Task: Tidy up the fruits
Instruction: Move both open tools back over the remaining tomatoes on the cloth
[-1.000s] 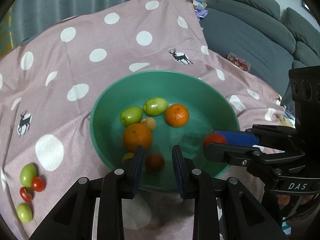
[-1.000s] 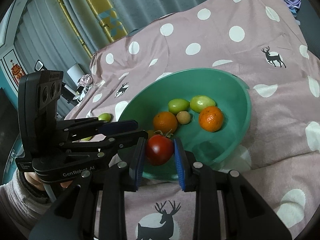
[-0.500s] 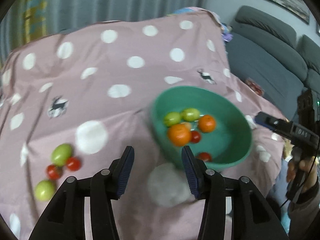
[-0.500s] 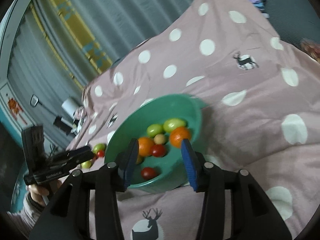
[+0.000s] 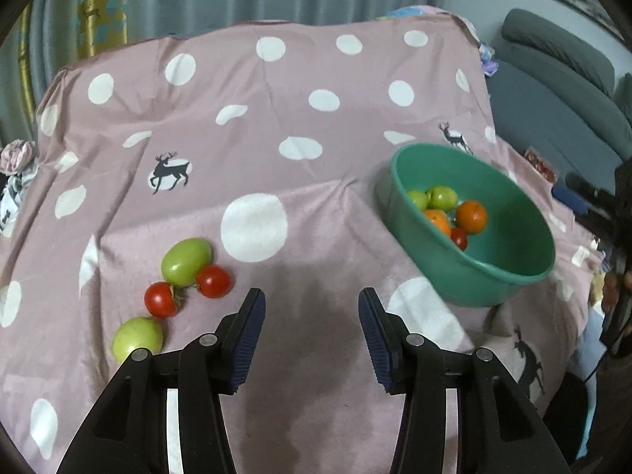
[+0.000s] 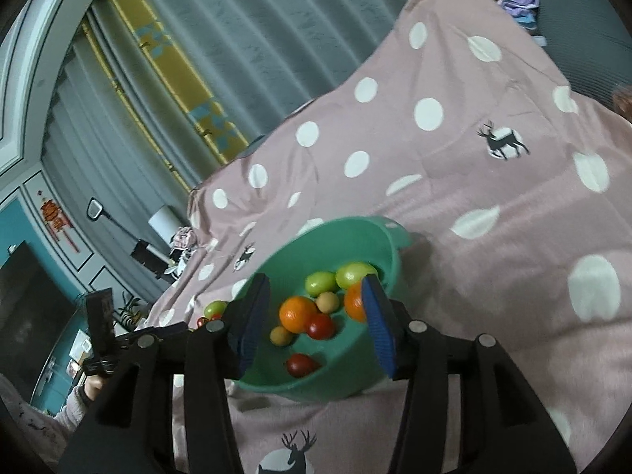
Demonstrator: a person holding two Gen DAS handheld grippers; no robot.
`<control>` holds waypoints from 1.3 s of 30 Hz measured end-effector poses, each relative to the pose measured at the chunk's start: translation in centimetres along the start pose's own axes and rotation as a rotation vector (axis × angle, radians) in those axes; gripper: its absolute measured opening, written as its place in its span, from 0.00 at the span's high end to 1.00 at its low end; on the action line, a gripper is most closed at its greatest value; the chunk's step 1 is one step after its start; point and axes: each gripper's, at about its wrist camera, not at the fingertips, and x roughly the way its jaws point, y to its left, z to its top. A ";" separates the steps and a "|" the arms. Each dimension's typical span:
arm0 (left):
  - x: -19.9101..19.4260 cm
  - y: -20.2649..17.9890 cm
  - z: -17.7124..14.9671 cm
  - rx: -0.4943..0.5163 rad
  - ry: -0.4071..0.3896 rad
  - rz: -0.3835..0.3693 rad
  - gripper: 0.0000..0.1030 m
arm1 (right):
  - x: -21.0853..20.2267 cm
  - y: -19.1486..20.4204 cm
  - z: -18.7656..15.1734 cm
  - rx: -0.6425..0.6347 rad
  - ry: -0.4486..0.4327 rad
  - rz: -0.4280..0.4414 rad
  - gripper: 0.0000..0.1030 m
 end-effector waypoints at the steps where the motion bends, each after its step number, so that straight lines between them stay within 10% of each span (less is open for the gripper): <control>1: 0.3 0.1 0.0 0.003 0.006 0.000 0.53 | 0.3 0.0 0.2 -0.010 0.003 0.010 0.51; 16: 1.1 1.2 0.3 -0.014 0.017 0.036 0.53 | 3.1 1.0 0.6 -0.062 0.070 0.086 0.50; 22: -1.1 3.6 -0.5 -0.091 -0.014 0.103 0.38 | 5.3 4.8 0.0 -0.124 0.151 0.160 0.44; 39: -3.6 8.9 -2.6 -0.177 -0.029 0.148 0.38 | 13.3 15.6 -4.5 -0.279 0.441 0.258 0.41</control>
